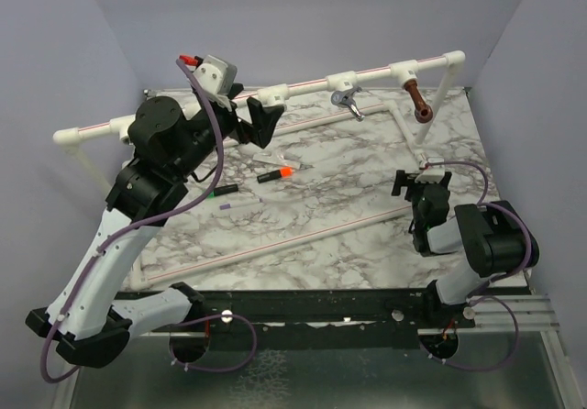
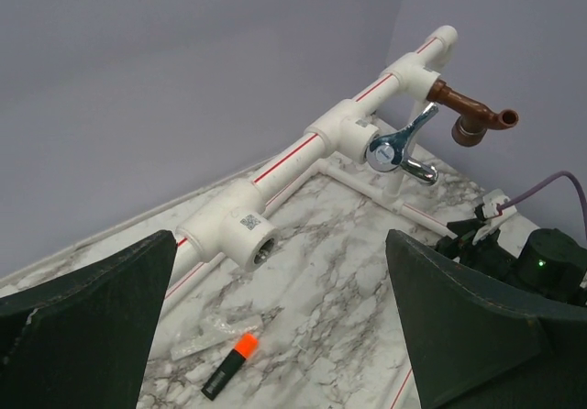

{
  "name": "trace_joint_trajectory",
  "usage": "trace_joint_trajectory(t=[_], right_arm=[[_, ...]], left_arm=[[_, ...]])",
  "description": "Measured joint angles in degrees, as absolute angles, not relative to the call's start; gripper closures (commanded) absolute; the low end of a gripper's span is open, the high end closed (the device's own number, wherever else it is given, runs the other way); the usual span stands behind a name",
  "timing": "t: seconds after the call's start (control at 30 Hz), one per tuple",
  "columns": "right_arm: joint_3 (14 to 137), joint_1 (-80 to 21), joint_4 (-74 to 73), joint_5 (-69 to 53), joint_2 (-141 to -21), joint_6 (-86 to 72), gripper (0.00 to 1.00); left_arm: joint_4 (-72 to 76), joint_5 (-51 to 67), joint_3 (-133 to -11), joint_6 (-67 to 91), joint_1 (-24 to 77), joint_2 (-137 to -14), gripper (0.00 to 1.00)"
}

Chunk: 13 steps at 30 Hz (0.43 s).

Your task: Install the water faucets

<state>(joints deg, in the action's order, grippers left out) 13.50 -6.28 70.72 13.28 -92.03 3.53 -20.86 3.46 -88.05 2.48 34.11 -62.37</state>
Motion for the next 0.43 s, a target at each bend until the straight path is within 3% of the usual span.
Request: trace_joint_trajectory(t=[0.43], right_arm=[[14.2,-5.8,71.0,10.3,-92.2,3.5,0.00]], left_arm=[[-19.3,-0.5,-83.4,2.5,34.3,-54.7,0.02]])
